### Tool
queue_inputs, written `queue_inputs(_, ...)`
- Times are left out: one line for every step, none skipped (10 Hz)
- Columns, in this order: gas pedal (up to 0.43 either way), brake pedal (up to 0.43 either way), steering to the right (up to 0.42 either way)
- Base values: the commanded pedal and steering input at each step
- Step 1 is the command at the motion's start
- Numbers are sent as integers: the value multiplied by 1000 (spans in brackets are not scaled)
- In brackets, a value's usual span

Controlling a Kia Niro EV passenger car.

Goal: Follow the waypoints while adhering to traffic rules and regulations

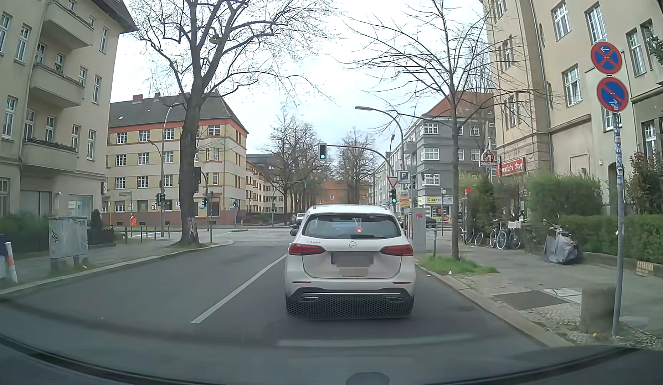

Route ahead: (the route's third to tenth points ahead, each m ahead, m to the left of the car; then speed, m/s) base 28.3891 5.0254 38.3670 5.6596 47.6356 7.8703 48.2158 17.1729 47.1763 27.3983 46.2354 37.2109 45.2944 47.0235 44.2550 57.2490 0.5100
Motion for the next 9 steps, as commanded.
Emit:
queue_inputs(150, 0, -2)
queue_inputs(150, 0, -2)
queue_inputs(150, 0, -2)
queue_inputs(150, 0, -2)
queue_inputs(150, 0, -3)
queue_inputs(150, 0, -2)
queue_inputs(138, 0, -2)
queue_inputs(130, 0, -2)
queue_inputs(118, 0, -2)
